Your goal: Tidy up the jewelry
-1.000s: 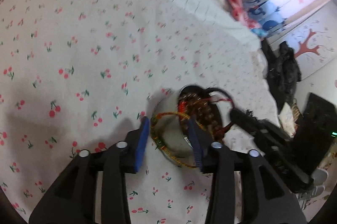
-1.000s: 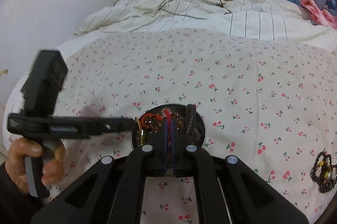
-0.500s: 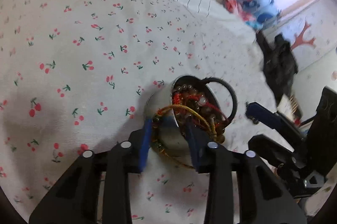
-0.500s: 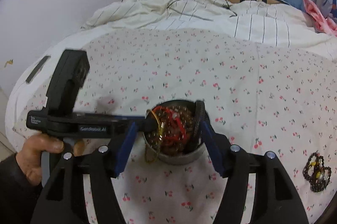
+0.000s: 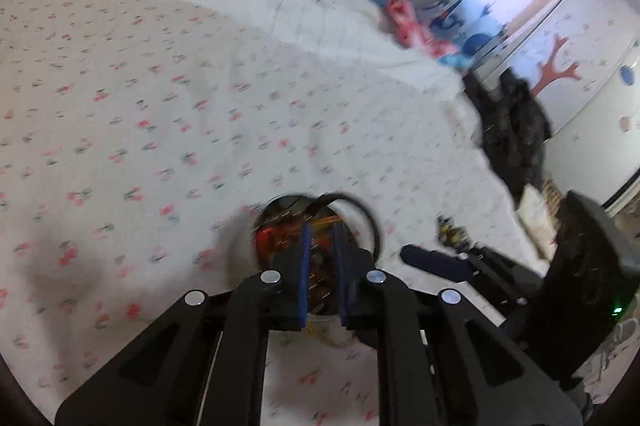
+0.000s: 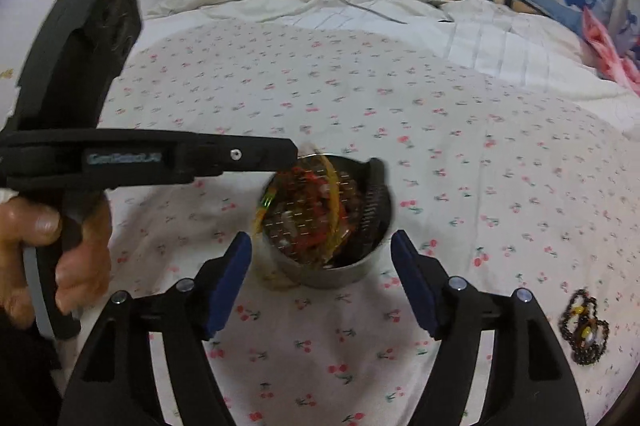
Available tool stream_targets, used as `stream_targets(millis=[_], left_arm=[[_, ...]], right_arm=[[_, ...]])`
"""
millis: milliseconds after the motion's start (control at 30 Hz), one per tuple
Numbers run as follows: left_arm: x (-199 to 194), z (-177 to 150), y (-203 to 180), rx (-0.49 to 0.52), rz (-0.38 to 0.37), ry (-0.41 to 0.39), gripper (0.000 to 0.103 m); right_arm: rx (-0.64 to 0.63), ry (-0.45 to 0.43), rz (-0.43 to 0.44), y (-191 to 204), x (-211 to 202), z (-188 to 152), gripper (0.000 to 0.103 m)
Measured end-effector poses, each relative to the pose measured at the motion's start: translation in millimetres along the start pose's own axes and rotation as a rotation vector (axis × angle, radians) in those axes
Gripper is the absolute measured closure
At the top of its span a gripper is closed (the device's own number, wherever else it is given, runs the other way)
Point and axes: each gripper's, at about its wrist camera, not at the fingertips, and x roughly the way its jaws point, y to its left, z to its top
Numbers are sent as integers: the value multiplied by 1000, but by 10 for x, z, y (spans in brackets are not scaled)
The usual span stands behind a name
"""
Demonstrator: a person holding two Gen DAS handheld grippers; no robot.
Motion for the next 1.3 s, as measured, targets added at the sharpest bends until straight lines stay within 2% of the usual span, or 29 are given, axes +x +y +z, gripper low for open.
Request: stream_targets(millis=[67,133,233,333,467,533,633,667,767,833,967,1100,1300], left_arm=[[39,1,1,-22,4,-19,93],[85,-15,61,-50,56,-32,93],[112,-22,254,-141,46,-29,92],[27,7,179,-83,108,-45,89],[-108,-38,-169,113,291,-117,72],[-201,-99,-350,193,373,-156,51],[-359,-173,-546,256,453,-203,41],[-408,-208,-598,267,471,-207,40],[-526,-316,-693,277,527,-215,27],[-580,-385,-736,286,551,-217,18],[-650,-502,-858,340,596,-222,8],[-703,-567,-924,380,636,-231,7],[-789,-566,-908,359,619,-235,7]], right_arm=[[34,-5,-11,-78,28,-7,31],[77,-5,-10,-173,71,-11,30],[114,14,25,-266,100,-15,30],[92,16,81,-278,38,-8,30],[102,-25,101,-330,-103,2,30],[141,-43,95,-402,-161,-10,30],[180,-48,73,-445,-246,-57,29],[189,-49,62,-444,-289,-94,28],[194,-60,18,-407,-420,-214,20],[195,-59,13,-377,-475,-269,19],[218,-57,11,-340,-486,-321,16],[222,-58,22,-274,-472,-355,16],[219,-81,21,-246,-502,-341,15]])
